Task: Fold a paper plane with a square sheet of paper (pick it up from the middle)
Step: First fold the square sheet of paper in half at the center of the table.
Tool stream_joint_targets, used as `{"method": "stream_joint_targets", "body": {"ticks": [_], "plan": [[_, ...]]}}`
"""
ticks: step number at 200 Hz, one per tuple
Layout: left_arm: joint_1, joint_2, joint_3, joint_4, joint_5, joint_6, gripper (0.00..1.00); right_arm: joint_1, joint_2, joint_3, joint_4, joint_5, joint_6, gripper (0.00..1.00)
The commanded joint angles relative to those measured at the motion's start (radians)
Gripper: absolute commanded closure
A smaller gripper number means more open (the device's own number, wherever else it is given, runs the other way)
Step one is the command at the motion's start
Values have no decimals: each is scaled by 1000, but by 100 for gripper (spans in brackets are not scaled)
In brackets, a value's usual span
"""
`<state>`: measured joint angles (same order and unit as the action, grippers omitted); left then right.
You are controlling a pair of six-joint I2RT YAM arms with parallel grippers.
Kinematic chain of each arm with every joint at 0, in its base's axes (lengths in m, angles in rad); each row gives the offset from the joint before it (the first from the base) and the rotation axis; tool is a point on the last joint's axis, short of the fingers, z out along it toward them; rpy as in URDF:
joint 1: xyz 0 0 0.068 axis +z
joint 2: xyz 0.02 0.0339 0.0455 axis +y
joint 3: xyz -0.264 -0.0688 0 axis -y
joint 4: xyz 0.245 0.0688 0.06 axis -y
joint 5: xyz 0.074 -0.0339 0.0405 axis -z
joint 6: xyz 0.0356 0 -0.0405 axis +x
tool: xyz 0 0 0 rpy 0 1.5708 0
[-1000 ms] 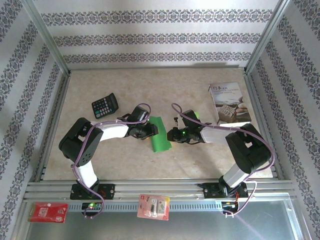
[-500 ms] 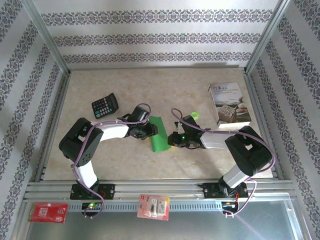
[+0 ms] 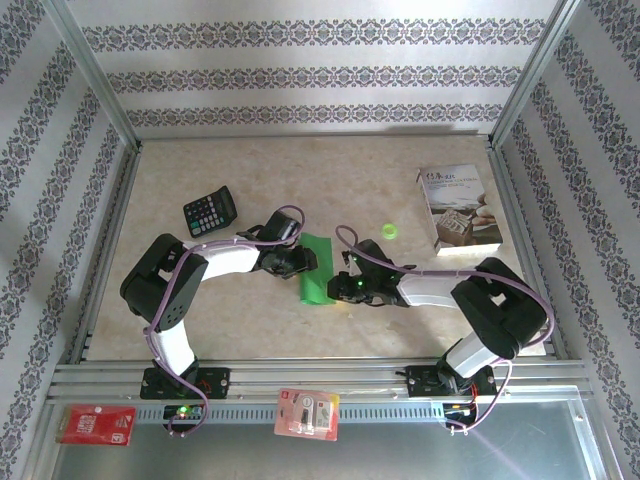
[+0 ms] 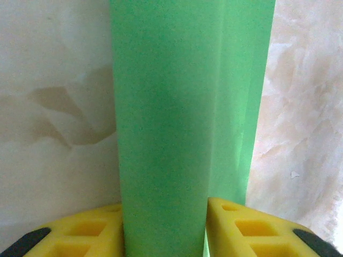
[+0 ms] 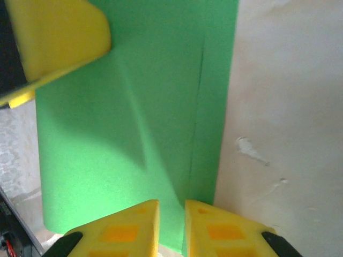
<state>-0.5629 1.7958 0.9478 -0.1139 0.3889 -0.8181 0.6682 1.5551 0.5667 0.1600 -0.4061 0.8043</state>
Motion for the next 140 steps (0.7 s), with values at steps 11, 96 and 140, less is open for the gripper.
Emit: {"method": "stream_joint_targets", "body": {"ticks": [11,96,140], "plan": [[28,83,4,-130,-223,90,60,-85,-60,16,-62,-7,-68,74],[-6,103,61,-188,-302,91,56,-246,-76,89,-163,-49,-172,65],[-24,116,85,-208,-342,64,56,-271,-46,108,-169,-81,-190,65]]}}
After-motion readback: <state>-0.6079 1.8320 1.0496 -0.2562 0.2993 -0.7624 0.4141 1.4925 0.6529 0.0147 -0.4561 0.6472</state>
